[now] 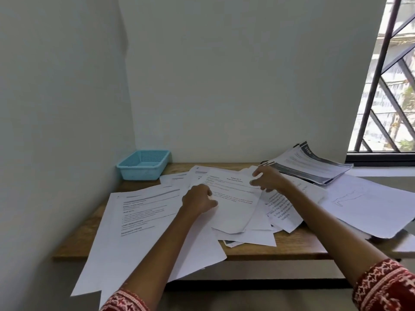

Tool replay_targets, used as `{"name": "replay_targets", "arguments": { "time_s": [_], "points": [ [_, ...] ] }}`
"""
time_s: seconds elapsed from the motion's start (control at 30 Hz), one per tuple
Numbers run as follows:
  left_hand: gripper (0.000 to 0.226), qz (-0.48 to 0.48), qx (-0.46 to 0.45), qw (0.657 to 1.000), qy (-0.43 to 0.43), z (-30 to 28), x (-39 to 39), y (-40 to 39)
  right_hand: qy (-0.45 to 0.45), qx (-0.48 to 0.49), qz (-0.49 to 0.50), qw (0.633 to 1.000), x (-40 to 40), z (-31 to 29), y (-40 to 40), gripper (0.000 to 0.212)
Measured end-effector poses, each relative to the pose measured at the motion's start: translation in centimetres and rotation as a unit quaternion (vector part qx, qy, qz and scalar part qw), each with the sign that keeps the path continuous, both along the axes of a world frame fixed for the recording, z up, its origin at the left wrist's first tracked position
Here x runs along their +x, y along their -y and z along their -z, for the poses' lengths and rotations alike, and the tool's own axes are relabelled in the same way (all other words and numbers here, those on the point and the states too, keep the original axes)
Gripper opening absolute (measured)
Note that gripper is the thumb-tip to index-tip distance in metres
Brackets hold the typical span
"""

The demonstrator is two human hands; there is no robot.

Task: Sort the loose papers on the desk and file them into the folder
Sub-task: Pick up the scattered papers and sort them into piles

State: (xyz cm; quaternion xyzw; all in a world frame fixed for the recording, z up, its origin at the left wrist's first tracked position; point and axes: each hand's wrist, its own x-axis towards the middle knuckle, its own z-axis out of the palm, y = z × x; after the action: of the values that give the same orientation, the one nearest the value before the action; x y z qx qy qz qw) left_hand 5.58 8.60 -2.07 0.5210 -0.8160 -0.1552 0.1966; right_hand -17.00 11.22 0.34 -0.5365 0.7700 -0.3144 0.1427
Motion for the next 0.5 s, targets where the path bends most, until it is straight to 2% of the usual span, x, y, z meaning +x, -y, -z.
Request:
{"name": "replay_targets", "arguments": {
  "time_s": [0.2,0.33,0.37,0.47,0.5],
  "points": [
    [0.059,-0.008,0.039,0.999,0.023,1.9,2.2,0.1,-0.018,0.064,0.051,0.996,1.5,1.0,-1.2,0.045],
    [0.058,-0.006,0.019,0.999,0.044,3.1,2.4,0.0,-0.022,0.080,0.073,0.994,1.9,1.9,-1.3,0.051],
    [0.058,-0.004,0.019,0.999,0.037,3.3,2.5,0.0,-0.006,0.078,0.076,0.994,2.1,1.9,-1.2,0.050],
    [0.057,0.002,0.010,1.000,0.023,3.9,2.8,0.2,0.045,0.067,0.087,0.993,2.5,1.6,-1.2,0.028],
    [0.057,0.003,0.004,1.000,0.023,4.0,2.8,0.1,0.053,0.069,0.091,0.992,2.7,1.4,-1.1,0.028]
  ]
}}
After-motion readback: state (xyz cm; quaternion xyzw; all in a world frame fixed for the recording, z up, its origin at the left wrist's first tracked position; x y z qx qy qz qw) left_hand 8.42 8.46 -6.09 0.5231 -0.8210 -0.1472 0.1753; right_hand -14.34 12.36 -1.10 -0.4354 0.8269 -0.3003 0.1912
